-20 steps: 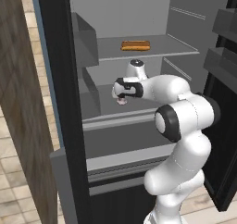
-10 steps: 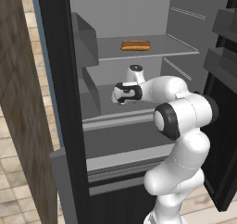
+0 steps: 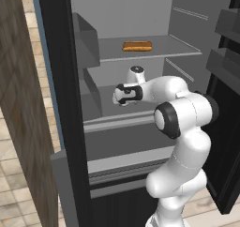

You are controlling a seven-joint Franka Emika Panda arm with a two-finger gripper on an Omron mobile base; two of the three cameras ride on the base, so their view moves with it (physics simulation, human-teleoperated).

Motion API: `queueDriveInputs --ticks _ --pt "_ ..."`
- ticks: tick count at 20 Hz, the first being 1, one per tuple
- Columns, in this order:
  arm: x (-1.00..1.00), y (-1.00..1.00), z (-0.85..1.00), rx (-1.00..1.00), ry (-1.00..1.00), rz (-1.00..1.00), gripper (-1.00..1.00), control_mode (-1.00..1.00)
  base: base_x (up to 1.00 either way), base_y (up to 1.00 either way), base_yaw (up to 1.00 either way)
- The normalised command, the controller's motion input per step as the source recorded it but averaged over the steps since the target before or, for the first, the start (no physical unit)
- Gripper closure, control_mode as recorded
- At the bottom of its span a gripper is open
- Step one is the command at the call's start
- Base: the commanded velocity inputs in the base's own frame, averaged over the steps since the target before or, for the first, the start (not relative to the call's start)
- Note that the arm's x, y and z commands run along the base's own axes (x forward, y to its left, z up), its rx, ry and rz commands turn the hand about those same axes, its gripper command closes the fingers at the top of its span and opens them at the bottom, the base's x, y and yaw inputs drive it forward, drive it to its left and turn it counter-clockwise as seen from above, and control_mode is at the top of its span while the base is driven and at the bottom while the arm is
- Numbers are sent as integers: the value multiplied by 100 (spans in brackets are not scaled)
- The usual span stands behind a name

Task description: Retrieve the bottle and the shaker from the cabinet and place them next to the mixing bowl on the counter. Then add garlic from the fridge to the mixing bowl.

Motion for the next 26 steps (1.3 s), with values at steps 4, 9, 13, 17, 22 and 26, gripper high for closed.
queueDriveInputs --ticks 4,9,13,17,22,26 --pt "22 2 -4 0 0 0 -100 -100 0 0 0" --pt "21 2 -4 0 0 0 -100 -100 0 0 0" --pt "15 1 -11 0 1 0 -100 -100 0 0 0" --pt "11 1 -16 0 3 0 -100 -100 0 0 0" --pt "17 5 -17 0 2 0 -100 -100 0 0 0" --pt "21 9 0 0 0 0 -100 -100 0 0 0"
